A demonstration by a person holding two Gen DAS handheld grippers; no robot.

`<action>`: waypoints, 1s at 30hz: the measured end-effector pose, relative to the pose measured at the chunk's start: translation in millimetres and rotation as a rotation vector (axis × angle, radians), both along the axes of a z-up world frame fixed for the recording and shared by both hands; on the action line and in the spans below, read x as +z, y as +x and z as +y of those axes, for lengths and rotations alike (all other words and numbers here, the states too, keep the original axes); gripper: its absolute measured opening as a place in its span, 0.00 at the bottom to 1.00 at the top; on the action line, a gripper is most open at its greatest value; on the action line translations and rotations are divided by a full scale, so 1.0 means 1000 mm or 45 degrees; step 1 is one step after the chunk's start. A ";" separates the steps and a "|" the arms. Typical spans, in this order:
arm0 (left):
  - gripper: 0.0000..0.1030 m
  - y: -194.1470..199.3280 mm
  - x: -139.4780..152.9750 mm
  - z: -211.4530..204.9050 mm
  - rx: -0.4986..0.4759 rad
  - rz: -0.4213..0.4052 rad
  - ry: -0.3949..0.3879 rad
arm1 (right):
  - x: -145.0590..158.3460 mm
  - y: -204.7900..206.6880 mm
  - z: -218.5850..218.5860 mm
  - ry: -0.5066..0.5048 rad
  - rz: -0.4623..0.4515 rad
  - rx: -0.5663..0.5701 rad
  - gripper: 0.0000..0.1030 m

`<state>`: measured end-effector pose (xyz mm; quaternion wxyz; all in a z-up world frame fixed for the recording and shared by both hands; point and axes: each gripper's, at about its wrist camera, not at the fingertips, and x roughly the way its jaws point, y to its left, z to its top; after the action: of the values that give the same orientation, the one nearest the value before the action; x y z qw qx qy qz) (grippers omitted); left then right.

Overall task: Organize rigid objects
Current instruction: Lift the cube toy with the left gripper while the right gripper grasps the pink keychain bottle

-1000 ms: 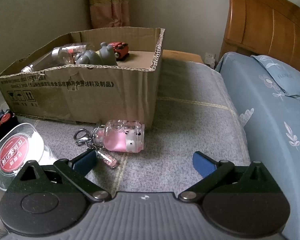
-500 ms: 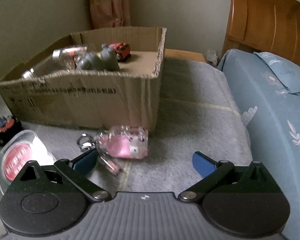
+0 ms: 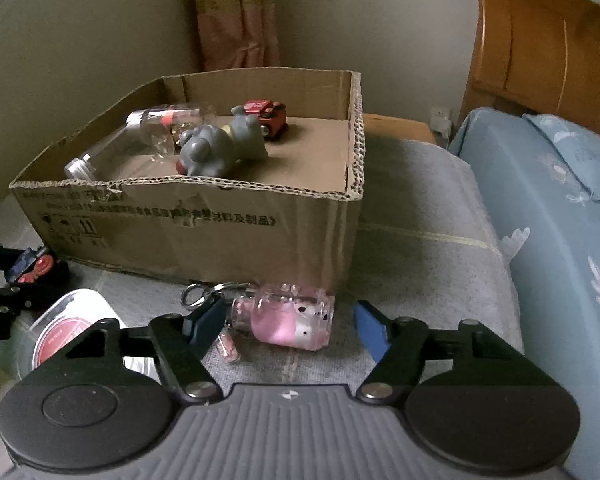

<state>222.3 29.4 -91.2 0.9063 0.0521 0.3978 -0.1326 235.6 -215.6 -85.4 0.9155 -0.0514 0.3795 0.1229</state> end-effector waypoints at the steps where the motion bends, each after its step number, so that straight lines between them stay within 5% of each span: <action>1: 0.49 0.000 0.000 0.000 -0.003 -0.003 0.000 | 0.000 0.000 -0.001 -0.002 -0.003 0.004 0.69; 7: 0.49 0.003 0.000 -0.003 -0.013 -0.010 0.008 | -0.004 0.003 0.003 -0.013 0.023 0.014 0.57; 16: 0.47 0.004 0.010 0.002 -0.094 0.049 0.046 | 0.015 -0.006 0.003 -0.031 0.015 0.104 0.57; 30: 0.47 -0.021 0.077 0.002 -0.259 0.050 0.098 | 0.079 -0.026 -0.010 -0.095 -0.025 0.272 0.57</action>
<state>201.4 31.2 -14.0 0.8776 0.1245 0.4129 -0.2095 209.3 -225.1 -6.2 0.8984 -0.1266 0.3673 0.2051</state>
